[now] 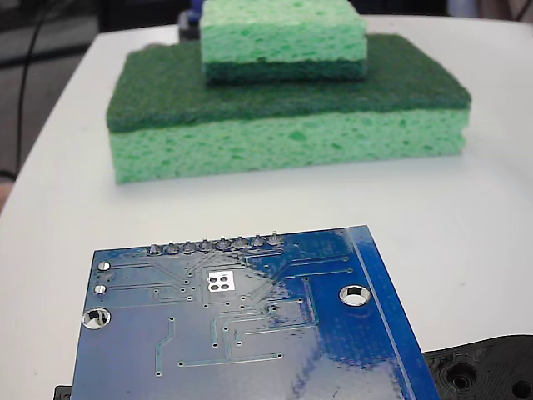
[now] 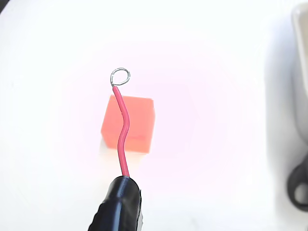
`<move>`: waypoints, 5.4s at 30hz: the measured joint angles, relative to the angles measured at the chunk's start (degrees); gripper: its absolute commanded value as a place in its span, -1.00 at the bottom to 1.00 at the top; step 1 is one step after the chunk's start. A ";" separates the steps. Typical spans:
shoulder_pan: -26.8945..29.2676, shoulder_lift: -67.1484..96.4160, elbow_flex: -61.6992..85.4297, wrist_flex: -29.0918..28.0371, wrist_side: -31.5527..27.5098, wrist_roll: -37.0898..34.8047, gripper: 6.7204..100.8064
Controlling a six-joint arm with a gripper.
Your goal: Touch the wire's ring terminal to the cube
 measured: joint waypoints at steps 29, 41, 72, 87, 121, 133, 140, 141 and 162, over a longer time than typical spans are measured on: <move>3.60 -40.08 -31.03 2.29 -8.35 -3.69 0.99; 5.80 -40.34 -27.69 -0.18 -8.44 -2.90 0.99; 5.62 -41.13 -24.43 -3.69 -10.02 -2.46 0.99; 5.45 -36.47 -25.58 -0.62 -9.05 -4.04 0.99; 19.86 59.41 45.53 8.35 -14.85 -10.37 0.99; 25.58 59.24 52.29 10.37 -16.52 -11.69 0.99; 25.58 59.24 52.29 10.28 -15.91 -11.25 0.99; 25.58 59.24 52.29 10.28 -15.82 -11.34 0.99; 25.58 59.24 52.29 10.28 -15.73 -11.34 0.99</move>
